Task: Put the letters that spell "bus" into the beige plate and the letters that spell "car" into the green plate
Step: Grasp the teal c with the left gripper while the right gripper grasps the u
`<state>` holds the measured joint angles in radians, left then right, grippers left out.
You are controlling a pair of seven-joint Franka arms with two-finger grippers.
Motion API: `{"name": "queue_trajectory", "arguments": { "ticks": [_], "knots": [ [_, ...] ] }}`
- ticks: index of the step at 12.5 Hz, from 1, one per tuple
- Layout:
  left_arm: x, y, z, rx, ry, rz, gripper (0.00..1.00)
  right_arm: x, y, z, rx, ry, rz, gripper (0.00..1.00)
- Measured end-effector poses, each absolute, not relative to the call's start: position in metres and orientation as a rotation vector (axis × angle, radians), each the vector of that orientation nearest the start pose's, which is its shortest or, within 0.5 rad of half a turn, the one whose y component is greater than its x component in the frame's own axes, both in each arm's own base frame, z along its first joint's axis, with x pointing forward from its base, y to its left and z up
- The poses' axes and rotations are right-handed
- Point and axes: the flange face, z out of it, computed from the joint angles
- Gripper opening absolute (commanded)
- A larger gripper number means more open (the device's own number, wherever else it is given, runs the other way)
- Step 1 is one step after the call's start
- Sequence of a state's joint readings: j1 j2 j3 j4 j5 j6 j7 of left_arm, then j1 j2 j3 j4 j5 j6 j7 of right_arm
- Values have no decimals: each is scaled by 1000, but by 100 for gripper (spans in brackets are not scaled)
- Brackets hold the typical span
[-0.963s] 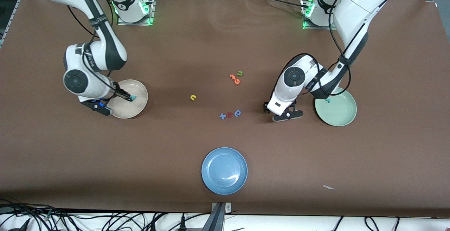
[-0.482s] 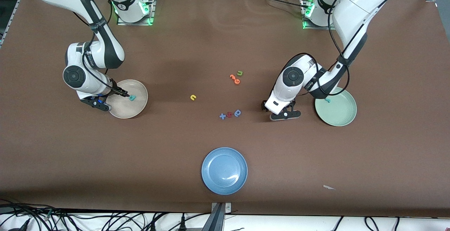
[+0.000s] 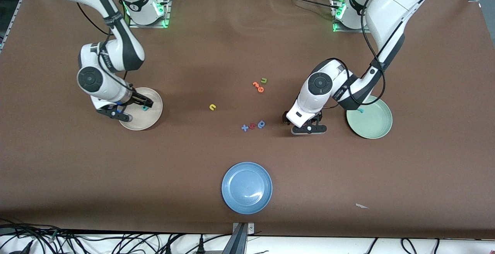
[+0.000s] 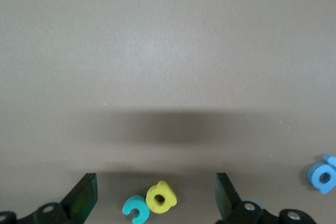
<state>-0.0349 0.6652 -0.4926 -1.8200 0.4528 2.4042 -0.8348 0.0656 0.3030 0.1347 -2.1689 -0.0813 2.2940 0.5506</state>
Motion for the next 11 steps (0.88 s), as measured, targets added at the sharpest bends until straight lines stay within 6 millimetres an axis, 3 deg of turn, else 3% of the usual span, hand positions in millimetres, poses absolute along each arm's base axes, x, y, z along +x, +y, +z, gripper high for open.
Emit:
{"name": "queue_trajectory", "arguments": {
  "ticks": [3, 5, 8, 11],
  "knots": [
    [576, -306, 195, -3104, -111, 62, 100, 528, 175, 256, -3135, 492, 184, 99],
    [567, -311, 201, -3044, -96, 180, 100, 527, 209, 260, -3082, 649, 150, 98],
    [570, -318, 228, -2997, -42, 241, 99, 525, 261, 241, -2991, 875, 141, 79],
    [577, -311, 238, -2998, -24, 235, 99, 526, 325, 220, -2909, 1019, 155, 66]
  ]
}}
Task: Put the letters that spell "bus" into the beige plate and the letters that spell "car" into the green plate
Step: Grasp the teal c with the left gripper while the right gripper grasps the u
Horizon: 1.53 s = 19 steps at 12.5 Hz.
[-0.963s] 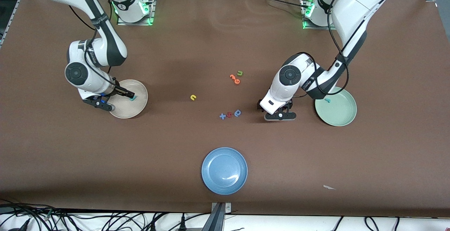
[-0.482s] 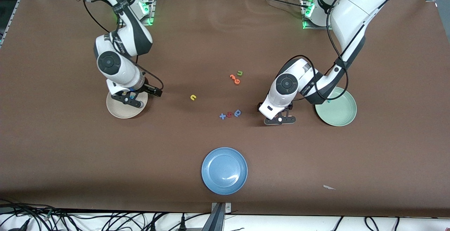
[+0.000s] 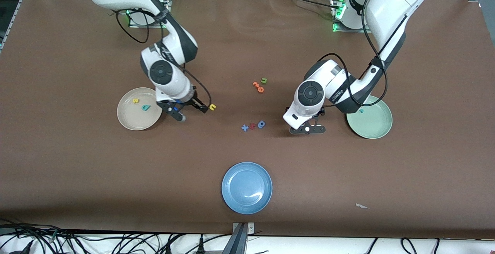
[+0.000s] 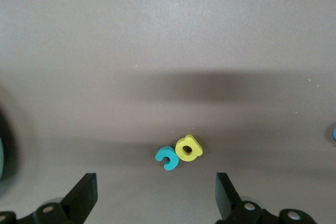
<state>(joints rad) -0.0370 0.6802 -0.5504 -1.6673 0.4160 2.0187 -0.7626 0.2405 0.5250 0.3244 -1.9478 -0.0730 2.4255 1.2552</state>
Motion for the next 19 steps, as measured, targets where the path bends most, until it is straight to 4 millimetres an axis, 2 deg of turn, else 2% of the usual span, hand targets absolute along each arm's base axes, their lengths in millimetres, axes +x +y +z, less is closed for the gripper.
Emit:
{"name": "queue_trajectory", "arguments": {
  "ticks": [1, 3, 4, 5, 6, 7, 9, 11, 13, 15, 16, 17, 19],
  "knots": [
    [578, -312, 241, -3002, 20, 231, 99, 528, 342, 215, -2891, 1040, 161, 66],
    [578, -315, 242, -3009, 178, 234, 98, 528, 359, 203, -2895, 1038, 167, 61],
    [577, -316, 240, -3008, 265, 242, 97, 527, 360, 197, -2911, 1029, 160, 61],
    [576, -317, 238, -3007, 343, 256, 93, 527, 360, 191, -2922, 1026, 157, 61],
    [575, -317, 236, -3015, 396, 281, 81, 527, 359, 188, -2928, 1025, 159, 60],
    [574, -316, 233, -3032, 431, 318, 80, 527, 358, 187, -2931, 1024, 161, 58],
    [577, -305, 225, -3074, 448, 388, 79, 526, 358, 185, -2931, 1033, 166, 54],
    [581, -291, 213, -3092, 467, 439, 66, 524, 358, 180, -2934, 1043, 177, 50],
    [581, -287, 198, -3100, 468, 463, 63, 523, 358, 176, -2938, 1045, 180, 48],
    [579, -287, 185, -3106, 470, 485, 57, 522, 358, 174, -2945, 1039, 178, 37],
    [578, -288, 180, -3108, 470, 492, 55, 522, 359, 175, -2944, 1039, 176, 22],
    [577, -288, 177, -3108, 470, 500, 53, 522, 359, 175, -2946, 1034, 172, 15],
    [576, -288, 173, -3108, 472, 510, 53, 522, 361, 176, -2955, 1019, 161, 10]
  ]
}}
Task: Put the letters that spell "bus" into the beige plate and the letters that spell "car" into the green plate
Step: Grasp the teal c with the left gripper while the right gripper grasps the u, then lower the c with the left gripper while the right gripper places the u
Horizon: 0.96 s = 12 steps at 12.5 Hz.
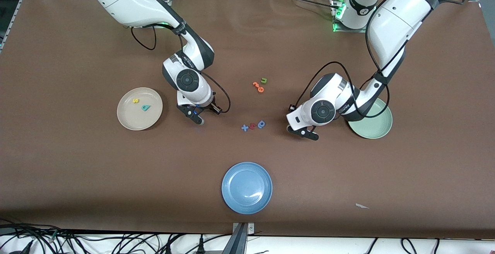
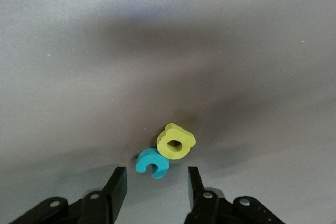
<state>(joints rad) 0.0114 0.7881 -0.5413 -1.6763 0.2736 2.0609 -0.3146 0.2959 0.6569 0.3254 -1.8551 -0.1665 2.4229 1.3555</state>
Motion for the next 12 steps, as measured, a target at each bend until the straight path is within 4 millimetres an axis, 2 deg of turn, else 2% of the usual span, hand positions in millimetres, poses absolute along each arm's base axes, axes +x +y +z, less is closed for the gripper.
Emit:
{"name": "queue_trajectory", "arguments": {
  "ticks": [3, 4, 6, 8, 9, 10, 12],
  "knots": [
    [578, -289, 170, -3126, 469, 484, 52, 522, 361, 178, -2976, 1003, 151, 10],
    [579, -290, 169, -3135, 468, 471, 52, 524, 358, 185, -2997, 991, 147, 10],
    [580, -290, 168, -3139, 467, 465, 52, 533, 344, 215, -3081, 896, 152, 10],
    [580, -290, 168, -3138, 466, 466, 50, 549, 305, 247, -3175, 758, 170, 10],
    [580, -289, 168, -3138, 466, 466, 48, 559, 280, 257, -3212, 680, 180, 10],
    [580, -289, 168, -3138, 465, 466, 45, 570, 254, 260, -3241, 595, 189, 10],
    [580, -287, 168, -3137, 461, 466, 34, 589, 197, 253, -3290, 418, 221, 10]
  ]
}}
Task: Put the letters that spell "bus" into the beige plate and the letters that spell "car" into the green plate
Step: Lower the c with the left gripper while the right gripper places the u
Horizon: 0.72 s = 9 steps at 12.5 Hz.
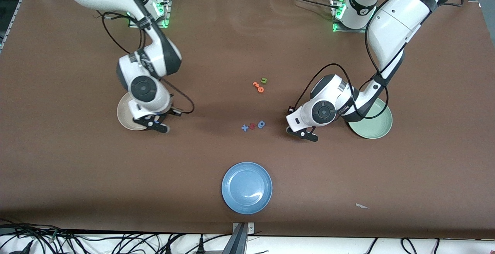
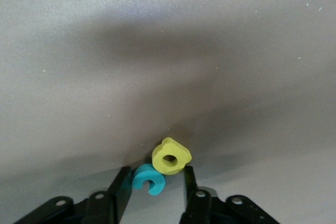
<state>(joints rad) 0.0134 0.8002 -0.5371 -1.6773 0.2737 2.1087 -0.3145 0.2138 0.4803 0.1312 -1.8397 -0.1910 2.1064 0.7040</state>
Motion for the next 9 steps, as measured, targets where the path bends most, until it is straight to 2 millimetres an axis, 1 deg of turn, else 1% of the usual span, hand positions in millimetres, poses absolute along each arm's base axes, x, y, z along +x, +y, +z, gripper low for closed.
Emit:
{"name": "queue_trajectory", "arguments": {
  "ticks": [1, 2, 3, 4, 5, 7, 8, 9],
  "knots": [
    [581, -287, 167, -3136, 459, 467, 28, 594, 171, 248, -3309, 329, 248, 10],
    [581, -285, 167, -3135, 455, 466, 25, 598, 147, 244, -3321, 251, 270, 10],
    [582, -285, 171, -3138, 455, 459, 22, 600, 127, 239, -3319, 189, 281, 11],
    [581, -286, 169, -3137, 456, 463, 20, 599, 112, 230, -3301, 155, 278, 11],
    [581, -286, 169, -3137, 456, 462, 19, 596, 102, 219, -3287, 142, 275, 11],
    [581, -286, 169, -3137, 456, 462, 19, 585, 88, 197, -3282, 126, 297, 12],
    [581, -286, 169, -3137, 456, 462, 19, 582, 81, 191, -3284, 111, 308, 39],
    [581, -285, 170, -3135, 455, 465, 19, 582, 74, 190, -3286, 104, 315, 84]
  ]
}}
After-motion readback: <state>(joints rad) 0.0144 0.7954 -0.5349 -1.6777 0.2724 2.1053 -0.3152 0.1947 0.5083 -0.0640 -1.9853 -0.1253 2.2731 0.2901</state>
